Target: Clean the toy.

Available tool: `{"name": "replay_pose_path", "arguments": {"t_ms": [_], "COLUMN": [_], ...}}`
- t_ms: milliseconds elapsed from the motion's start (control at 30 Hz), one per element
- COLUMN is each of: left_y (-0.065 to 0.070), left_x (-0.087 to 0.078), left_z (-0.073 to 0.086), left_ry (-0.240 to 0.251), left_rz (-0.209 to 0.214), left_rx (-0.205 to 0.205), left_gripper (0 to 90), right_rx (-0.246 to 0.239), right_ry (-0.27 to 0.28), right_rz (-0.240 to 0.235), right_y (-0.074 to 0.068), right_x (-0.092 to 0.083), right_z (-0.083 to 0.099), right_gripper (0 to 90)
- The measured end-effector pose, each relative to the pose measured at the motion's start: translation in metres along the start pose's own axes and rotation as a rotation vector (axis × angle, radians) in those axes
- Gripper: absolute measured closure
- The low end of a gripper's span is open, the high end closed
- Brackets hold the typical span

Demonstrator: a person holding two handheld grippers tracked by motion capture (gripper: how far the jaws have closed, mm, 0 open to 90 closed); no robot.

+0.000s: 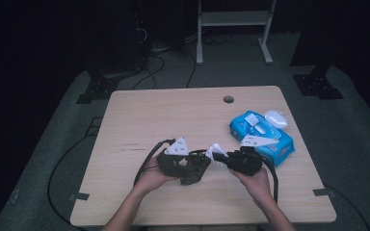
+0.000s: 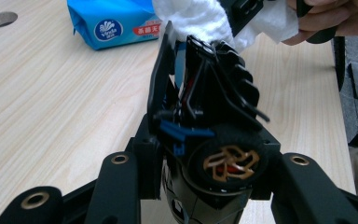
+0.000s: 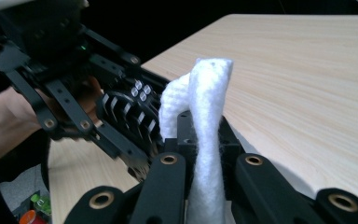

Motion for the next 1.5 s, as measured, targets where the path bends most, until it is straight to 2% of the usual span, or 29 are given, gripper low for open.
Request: {"name": "replay_pose_path", "arguments": {"t_ms": [33, 133, 267, 367, 467, 533, 667, 800, 933, 967, 1000, 1167, 1267, 1367, 1500], "left_y": [0.0, 0.001, 0.004, 0.005, 0.005, 0.005, 0.007, 0.005, 0.006, 0.006, 0.006, 0.002, 0.0, 0.0, 0.0], "left_x": [0.0, 0.0, 0.003, 0.005, 0.006, 0.004, -0.002, -0.011, -0.018, -0.019, -0.02, -0.018, -0.015, -0.01, 0.003], "left_z": [-0.001, -0.003, -0.006, -0.007, -0.005, -0.002, 0.005, 0.018, 0.028, 0.029, 0.032, 0.039, 0.044, 0.051, 0.064], "left_ry": [0.006, 0.014, 0.021, 0.024, 0.048, 0.055, 0.048, 0.032, 0.026, 0.031, 0.028, 0.045, 0.029, 0.001, -0.093], "left_rz": [-0.002, 0.002, 0.005, 0.008, 0.032, 0.034, 0.027, 0.021, 0.021, 0.022, 0.022, 0.039, 0.04, 0.044, 0.023], "left_rx": [0.0, 0.001, 0.011, 0.012, -0.014, -0.018, 0.0, -0.04, -0.044, -0.053, -0.053, -0.091, -0.094, -0.097, -0.072], "left_gripper": [57.1, 57.2, 57.2, 57.2, 57.1, 57.1, 56.9, 56.7, 56.6, 56.6, 56.5, 56.1, 55.9, 56.9, 59.2], "right_rx": [-0.01, 0.001, -0.019, -0.052, -0.062, -0.072, -0.084, -0.076, -0.096, -0.088, -0.082, -0.107, -0.108, -0.101, -0.142], "right_ry": [0.003, 0.016, 0.03, 0.035, 0.046, 0.047, 0.049, 0.033, 0.008, 0.005, -0.001, -0.04, -0.061, -0.079, -0.108], "right_rz": [-0.003, -0.024, -0.023, -0.007, -0.005, -0.006, -0.026, -0.068, -0.076, -0.084, -0.091, -0.046, -0.023, -0.006, 0.021], "right_y": [-0.002, -0.007, -0.012, -0.017, -0.021, -0.025, -0.033, -0.044, -0.053, -0.054, -0.054, -0.047, -0.04, -0.032, -0.03], "right_x": [0.0, -0.001, -0.006, -0.009, -0.007, -0.005, -0.001, 0.008, 0.017, 0.019, 0.021, 0.028, 0.03, 0.03, 0.03], "right_z": [-0.002, -0.007, -0.011, -0.015, -0.017, -0.018, -0.017, -0.012, -0.007, -0.006, -0.004, 0.006, 0.013, 0.019, 0.025], "right_gripper": [84.5, 84.5, 84.5, 84.5, 84.5, 84.6, 84.6, 84.6, 84.6, 84.6, 84.6, 84.6, 84.6, 84.6, 84.5]}}
Point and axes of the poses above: each handheld gripper's, and its own axes: x roughly forward along the jaws, z roughly out of its underside, y roughly to its right, the point moved 9 cm from there along x, roughly forward along the jaws, and after that the axes turned 8 degrees about z, right-handed, at the moved point
